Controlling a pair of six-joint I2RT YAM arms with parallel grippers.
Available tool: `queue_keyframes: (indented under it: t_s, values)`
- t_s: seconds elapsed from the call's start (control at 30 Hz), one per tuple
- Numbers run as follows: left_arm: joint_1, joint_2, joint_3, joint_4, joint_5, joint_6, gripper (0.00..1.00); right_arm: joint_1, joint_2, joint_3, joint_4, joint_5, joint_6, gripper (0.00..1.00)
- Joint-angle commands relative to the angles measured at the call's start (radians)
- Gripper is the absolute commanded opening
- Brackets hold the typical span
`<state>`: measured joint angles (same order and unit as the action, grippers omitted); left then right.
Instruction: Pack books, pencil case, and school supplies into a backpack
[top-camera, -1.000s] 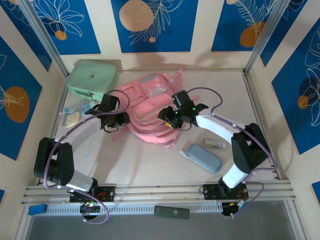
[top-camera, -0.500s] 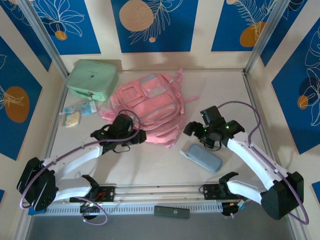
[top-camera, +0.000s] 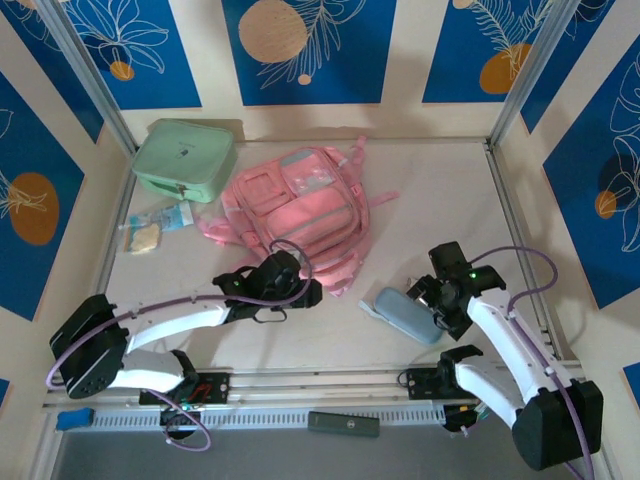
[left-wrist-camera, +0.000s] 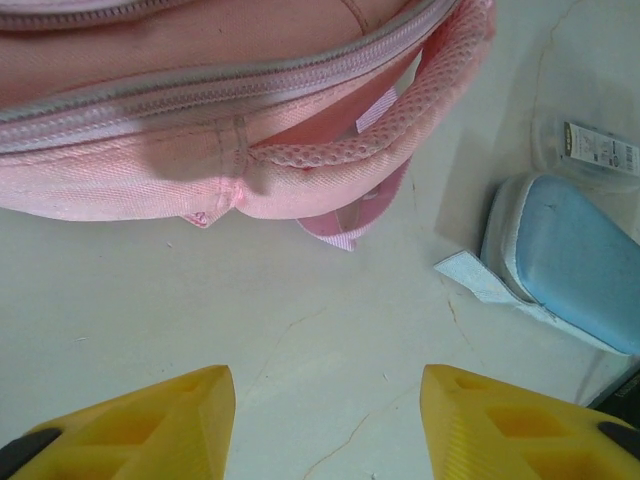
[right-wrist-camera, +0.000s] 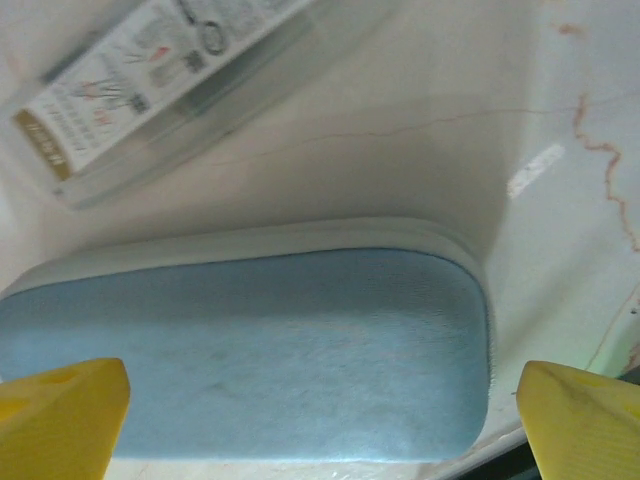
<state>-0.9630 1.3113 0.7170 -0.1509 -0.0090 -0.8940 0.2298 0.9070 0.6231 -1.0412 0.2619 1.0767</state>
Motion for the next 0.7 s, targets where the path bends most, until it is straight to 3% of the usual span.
queue_keyframes:
  t_s: [0.0, 0.2, 0.33, 0.43, 0.57, 0.67]
  values:
    - [-0.013, 0.012, 0.023, 0.043, -0.022, -0.024, 0.53, -0.008, 0.011, -0.047, 0.029, -0.028, 0.052, 0.99]
    - [-0.013, 0.003, 0.006, 0.024, -0.057, -0.025, 0.55, 0.094, -0.010, -0.091, 0.139, -0.159, 0.163, 0.99]
    - [-0.008, 0.007, 0.030, -0.027, -0.094, 0.024, 0.57, 0.369, -0.006, -0.042, 0.169, -0.108, 0.365, 0.99]
    - [0.007, 0.015, 0.054, -0.074, -0.114, 0.041, 0.58, 0.509, 0.047, -0.002, 0.202, -0.074, 0.437, 0.99]
    - [0.031, 0.002, 0.062, -0.084, -0.106, 0.059, 0.59, 0.571, 0.099, 0.090, 0.097, 0.015, 0.390, 0.99]
    - [0.041, -0.007, 0.064, -0.092, -0.105, 0.062, 0.59, 0.497, 0.117, 0.083, 0.141, -0.045, 0.227, 0.99]
